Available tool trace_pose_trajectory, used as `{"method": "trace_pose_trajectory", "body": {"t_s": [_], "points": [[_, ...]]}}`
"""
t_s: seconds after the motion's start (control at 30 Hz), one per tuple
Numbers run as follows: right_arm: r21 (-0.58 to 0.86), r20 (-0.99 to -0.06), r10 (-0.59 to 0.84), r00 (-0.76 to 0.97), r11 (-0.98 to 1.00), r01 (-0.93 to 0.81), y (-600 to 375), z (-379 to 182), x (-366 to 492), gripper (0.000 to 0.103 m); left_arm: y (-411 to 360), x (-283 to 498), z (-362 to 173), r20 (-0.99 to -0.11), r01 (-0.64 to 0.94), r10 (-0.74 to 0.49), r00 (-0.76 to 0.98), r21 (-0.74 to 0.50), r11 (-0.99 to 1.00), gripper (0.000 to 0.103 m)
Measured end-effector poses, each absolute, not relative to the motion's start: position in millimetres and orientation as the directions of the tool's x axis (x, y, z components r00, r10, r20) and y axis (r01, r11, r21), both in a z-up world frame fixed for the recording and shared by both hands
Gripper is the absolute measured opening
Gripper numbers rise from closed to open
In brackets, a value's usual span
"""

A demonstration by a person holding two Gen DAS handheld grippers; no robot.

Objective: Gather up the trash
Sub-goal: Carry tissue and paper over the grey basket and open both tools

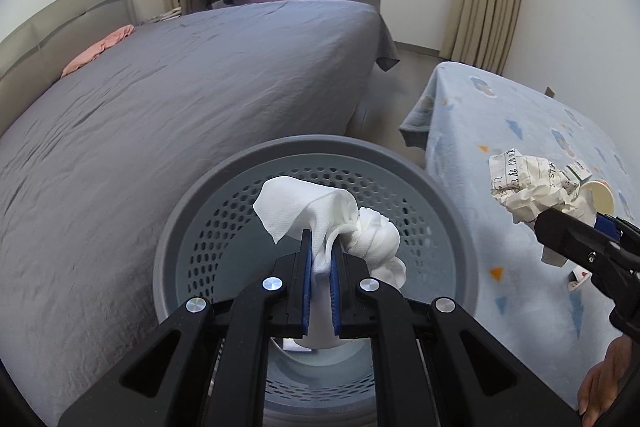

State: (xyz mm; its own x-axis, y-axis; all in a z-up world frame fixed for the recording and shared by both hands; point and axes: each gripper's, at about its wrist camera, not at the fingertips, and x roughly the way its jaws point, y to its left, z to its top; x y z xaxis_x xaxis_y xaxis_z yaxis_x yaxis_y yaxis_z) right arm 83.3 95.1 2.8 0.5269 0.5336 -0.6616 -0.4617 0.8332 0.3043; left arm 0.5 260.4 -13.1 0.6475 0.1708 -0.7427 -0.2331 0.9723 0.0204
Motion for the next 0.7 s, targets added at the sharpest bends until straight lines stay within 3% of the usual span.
{"method": "trace_pose_trajectory", "body": {"t_s": [0.7], "points": [[0.295,-0.707,0.569,0.420,0.777,-0.556,153.7,-22.2,104.2,0.054,277.9,0.0,-25.0,-0.759,-0.287,0.215,0.615,0.038,0.957,0.009]]}}
